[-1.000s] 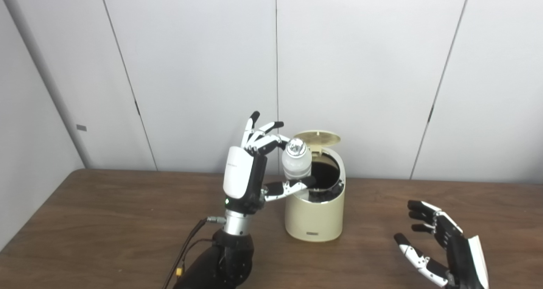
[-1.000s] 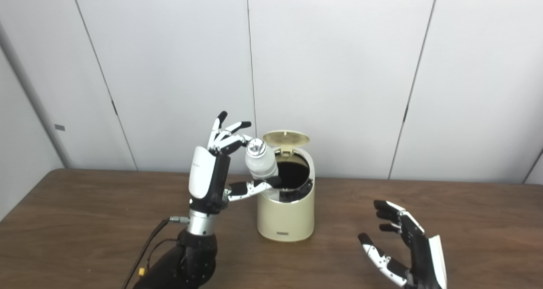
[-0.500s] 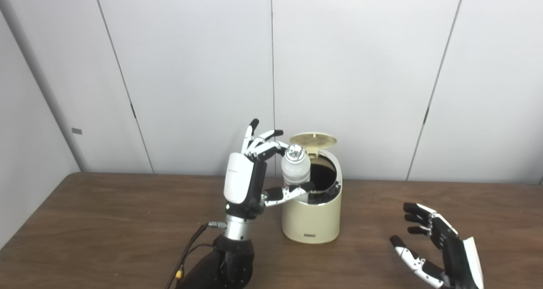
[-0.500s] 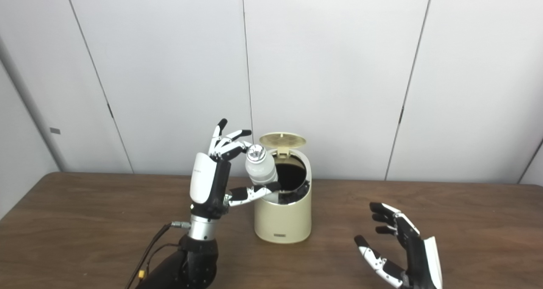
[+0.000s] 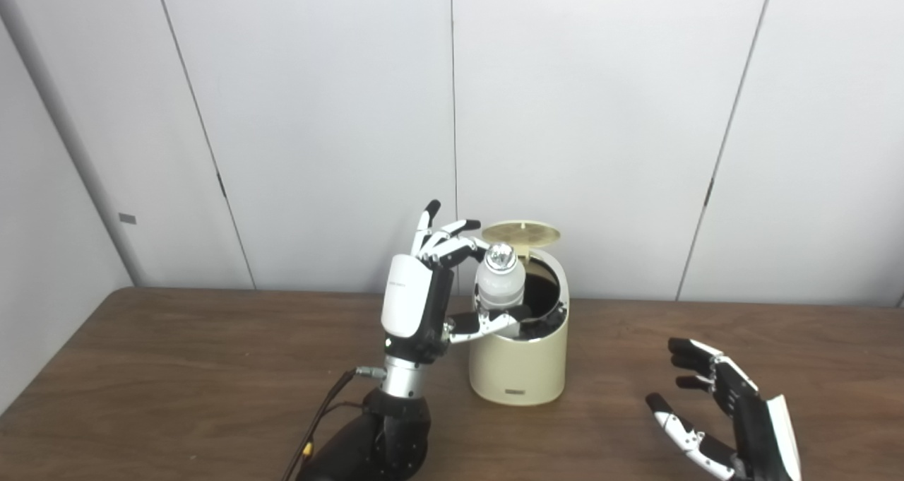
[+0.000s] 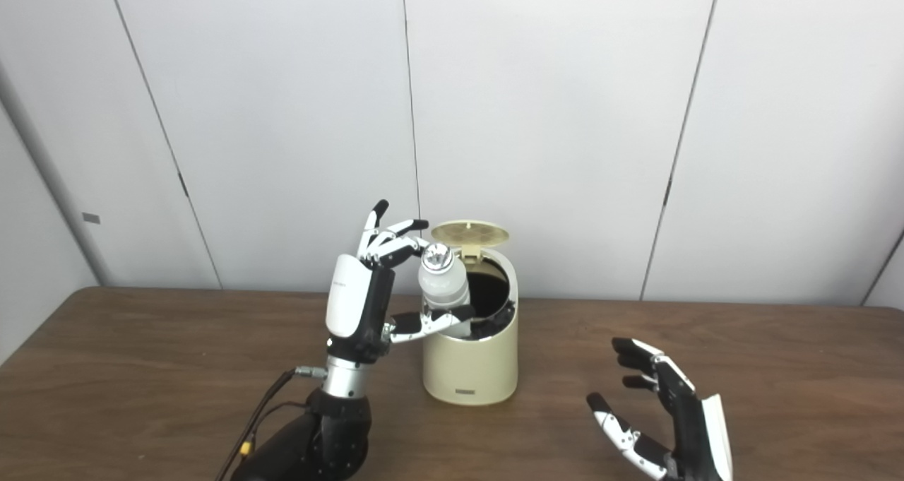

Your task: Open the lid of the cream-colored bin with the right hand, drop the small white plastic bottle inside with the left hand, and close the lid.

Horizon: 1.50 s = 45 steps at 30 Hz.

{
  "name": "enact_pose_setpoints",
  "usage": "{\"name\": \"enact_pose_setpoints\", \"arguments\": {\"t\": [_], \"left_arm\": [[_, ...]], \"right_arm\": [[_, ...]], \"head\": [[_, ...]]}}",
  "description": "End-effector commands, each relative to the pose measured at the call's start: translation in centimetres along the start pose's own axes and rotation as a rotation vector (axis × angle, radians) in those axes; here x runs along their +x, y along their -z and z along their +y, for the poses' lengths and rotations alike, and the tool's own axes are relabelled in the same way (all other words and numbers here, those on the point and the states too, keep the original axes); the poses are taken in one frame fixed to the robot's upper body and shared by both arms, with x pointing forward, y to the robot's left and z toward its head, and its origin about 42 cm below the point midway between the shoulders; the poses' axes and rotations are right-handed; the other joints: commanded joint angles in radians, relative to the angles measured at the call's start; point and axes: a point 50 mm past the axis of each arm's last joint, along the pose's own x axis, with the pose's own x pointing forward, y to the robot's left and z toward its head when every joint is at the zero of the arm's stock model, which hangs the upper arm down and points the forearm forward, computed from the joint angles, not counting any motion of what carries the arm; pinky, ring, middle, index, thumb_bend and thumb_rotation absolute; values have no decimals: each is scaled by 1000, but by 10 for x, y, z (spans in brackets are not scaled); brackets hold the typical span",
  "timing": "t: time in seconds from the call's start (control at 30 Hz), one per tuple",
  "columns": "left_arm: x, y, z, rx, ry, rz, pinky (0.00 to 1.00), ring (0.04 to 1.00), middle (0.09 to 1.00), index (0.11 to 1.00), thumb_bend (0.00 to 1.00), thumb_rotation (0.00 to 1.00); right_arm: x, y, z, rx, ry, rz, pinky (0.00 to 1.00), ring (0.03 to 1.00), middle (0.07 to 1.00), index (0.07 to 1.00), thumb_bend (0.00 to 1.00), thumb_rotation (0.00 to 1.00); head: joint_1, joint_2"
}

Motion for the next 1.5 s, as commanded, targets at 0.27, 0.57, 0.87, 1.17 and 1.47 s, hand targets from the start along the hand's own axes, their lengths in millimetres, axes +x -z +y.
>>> {"name": "enact_pose_setpoints", "arguments": {"t": [0.27,0.57,0.87,1.17,1.47], "left_arm": [[38,-8,1,-22,-56,-71,1000,749,481,480,525,0],[45,-6,-3,-22,-45,-69,1000,747,476,488,525,0],[49,1,-7,11,-23,-67,1000,736,471,493,525,0],[38,9,-11,31,9,-31,1000,733,468,497,524,0],[32,11,-7,3,35,-5,1000,759,491,474,526,0]], "right_arm": [[11,-12,4,-3,21,-85,636,731,747,722,228,83],[10,-14,7,-6,26,-84,631,725,743,720,231,63],[10,-15,8,-23,22,-95,611,721,743,717,228,54],[9,-13,6,-21,27,-91,626,722,745,725,236,97],[8,-15,6,-19,22,-91,626,724,746,723,233,87]], "head": [[-14,-8],[-21,-13],[-34,-18],[-30,-16],[-27,-9]]}}
